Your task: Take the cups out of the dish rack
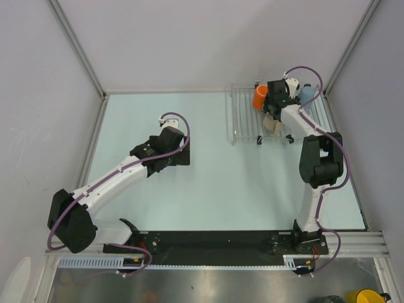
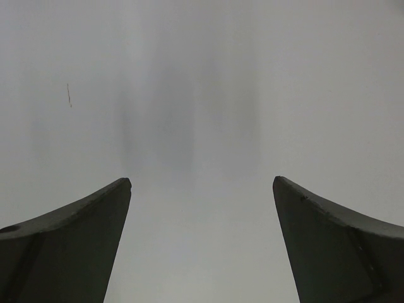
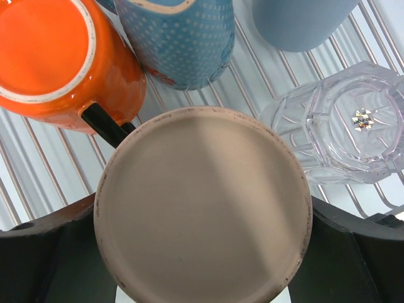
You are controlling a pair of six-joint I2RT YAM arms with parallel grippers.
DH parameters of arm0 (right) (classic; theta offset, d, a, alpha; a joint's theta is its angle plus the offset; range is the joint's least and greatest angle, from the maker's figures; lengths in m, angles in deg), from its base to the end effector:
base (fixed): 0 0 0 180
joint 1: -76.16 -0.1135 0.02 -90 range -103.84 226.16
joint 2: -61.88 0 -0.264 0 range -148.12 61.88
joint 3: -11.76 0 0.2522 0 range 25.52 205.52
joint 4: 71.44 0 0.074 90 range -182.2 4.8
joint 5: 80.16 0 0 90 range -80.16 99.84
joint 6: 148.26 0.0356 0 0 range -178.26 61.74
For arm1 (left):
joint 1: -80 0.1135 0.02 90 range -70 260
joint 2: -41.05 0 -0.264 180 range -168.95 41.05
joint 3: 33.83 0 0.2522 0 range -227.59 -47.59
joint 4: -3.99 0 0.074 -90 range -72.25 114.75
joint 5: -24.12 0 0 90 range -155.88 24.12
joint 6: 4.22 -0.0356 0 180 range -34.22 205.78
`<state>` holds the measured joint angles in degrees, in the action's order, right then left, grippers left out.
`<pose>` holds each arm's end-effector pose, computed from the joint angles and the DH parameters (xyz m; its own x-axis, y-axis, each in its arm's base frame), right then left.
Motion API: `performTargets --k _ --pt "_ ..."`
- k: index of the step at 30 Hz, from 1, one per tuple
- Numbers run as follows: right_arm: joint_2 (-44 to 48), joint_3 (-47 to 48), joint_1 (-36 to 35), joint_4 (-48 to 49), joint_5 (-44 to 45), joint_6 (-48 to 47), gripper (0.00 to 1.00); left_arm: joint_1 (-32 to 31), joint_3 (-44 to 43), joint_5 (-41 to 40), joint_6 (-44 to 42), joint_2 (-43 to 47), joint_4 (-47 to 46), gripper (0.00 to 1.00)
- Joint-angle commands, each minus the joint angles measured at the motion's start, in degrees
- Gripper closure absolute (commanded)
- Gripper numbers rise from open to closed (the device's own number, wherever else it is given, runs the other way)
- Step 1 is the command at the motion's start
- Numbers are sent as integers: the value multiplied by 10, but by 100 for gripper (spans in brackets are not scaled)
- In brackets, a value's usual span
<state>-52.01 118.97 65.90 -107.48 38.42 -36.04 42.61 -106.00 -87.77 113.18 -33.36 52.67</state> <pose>0.4505 0.0642 0.2541 -0.5464 0.2386 -0.8029 0.4278 0.9036 -0.0226 0.2214 -0.1525 0.2748 -0.7209 0.0135 -0.6929 0.0506 0.9982 -0.0332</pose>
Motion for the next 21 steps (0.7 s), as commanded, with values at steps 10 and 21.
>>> performTargets --k 10,21 --pt "105 -42 -3 27 7 12 100 -4 -3 -5 4 29 -1 0" --pt "163 19 -18 -7 8 13 100 -3 -9 -18 9 37 5 0"
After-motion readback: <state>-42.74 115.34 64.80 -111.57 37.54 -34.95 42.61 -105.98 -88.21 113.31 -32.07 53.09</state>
